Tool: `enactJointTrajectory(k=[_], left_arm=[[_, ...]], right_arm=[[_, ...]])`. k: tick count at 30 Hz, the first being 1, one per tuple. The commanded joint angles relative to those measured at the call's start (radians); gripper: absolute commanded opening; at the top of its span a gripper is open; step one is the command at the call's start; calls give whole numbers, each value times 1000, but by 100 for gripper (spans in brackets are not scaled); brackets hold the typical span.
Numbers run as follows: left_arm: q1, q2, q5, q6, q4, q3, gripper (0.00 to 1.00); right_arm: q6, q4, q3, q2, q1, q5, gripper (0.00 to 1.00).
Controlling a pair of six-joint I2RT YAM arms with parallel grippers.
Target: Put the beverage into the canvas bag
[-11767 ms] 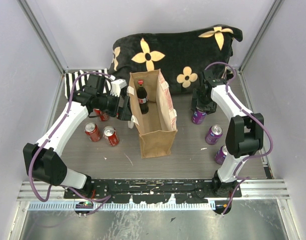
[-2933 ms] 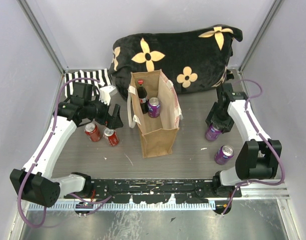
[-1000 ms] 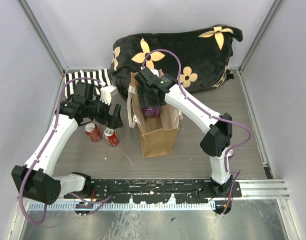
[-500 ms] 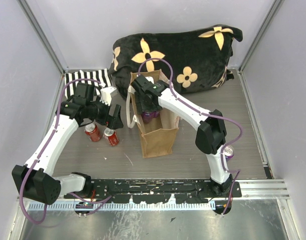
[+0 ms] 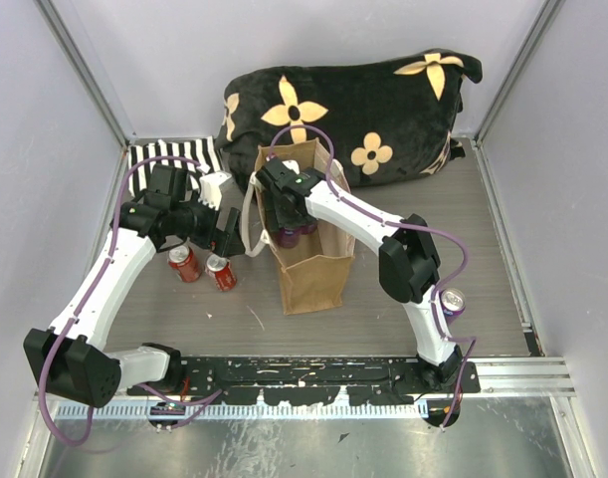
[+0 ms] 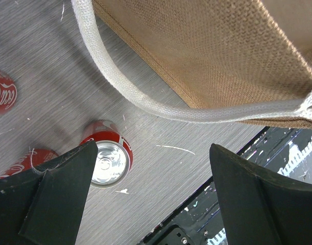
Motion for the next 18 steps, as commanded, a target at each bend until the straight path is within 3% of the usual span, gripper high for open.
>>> enactJointTrajectory(k=[1, 7, 14, 18], left_arm=[[6, -12, 14, 14, 33, -29, 98], [8, -4, 19, 21, 35, -30, 98], [8, 4, 25, 23, 34, -29, 98], [8, 13, 28, 24, 35, -26, 98]], right_arm=[[-16, 91, -6, -24, 4, 47, 1], [-12, 105, -55, -24, 4, 53, 5], [-14, 145, -92, -43, 4, 69, 60], [-19, 185, -122, -69, 4, 84, 75]])
